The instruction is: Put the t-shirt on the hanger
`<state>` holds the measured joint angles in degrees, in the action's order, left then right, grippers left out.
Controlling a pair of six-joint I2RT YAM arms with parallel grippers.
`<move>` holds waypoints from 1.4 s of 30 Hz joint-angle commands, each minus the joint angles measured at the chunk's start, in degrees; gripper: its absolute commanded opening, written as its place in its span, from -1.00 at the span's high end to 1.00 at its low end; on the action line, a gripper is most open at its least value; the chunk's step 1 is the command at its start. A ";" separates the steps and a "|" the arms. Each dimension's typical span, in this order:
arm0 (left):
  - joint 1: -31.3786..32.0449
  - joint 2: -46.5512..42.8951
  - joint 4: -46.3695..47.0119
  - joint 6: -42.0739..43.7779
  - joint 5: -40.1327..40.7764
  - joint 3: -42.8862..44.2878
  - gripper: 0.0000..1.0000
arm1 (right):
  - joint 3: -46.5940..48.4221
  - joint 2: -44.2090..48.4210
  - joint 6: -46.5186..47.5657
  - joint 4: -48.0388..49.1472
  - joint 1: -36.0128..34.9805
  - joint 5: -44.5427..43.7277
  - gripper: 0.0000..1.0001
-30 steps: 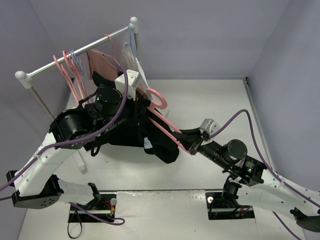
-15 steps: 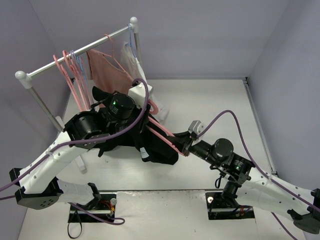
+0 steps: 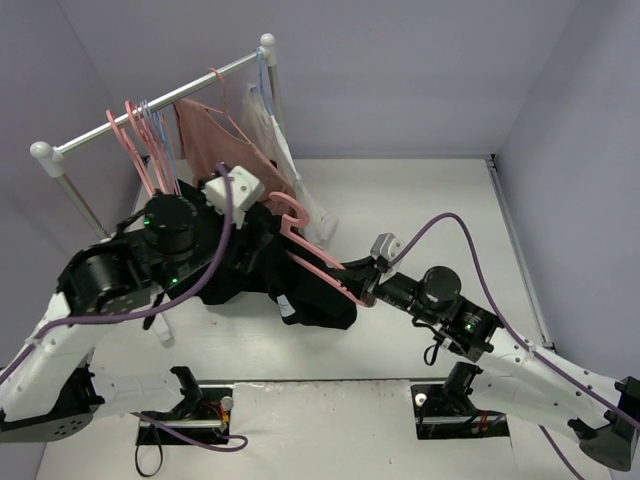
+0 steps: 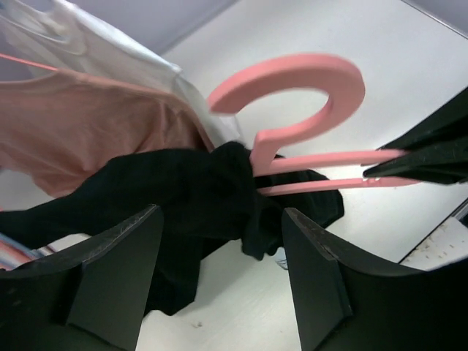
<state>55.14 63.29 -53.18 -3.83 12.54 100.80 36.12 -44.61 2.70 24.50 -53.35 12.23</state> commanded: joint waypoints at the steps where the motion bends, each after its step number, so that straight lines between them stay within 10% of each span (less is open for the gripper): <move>1: -2.91 -5.10 3.17 11.31 -3.27 -2.47 -0.23 | 3.43 -0.39 -1.26 9.40 1.73 3.87 1.00; 15: -26.13 -0.59 -0.82 37.22 -46.90 -8.48 -0.19 | 3.93 -2.32 -2.61 8.55 3.07 12.52 1.00; 42: -27.37 1.08 -10.01 50.14 -58.57 -15.52 0.31 | 4.85 -3.21 -2.69 6.53 4.81 19.75 1.00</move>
<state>27.52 65.35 -62.74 44.40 -41.39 85.84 36.23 -47.76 0.40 21.52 -49.13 29.83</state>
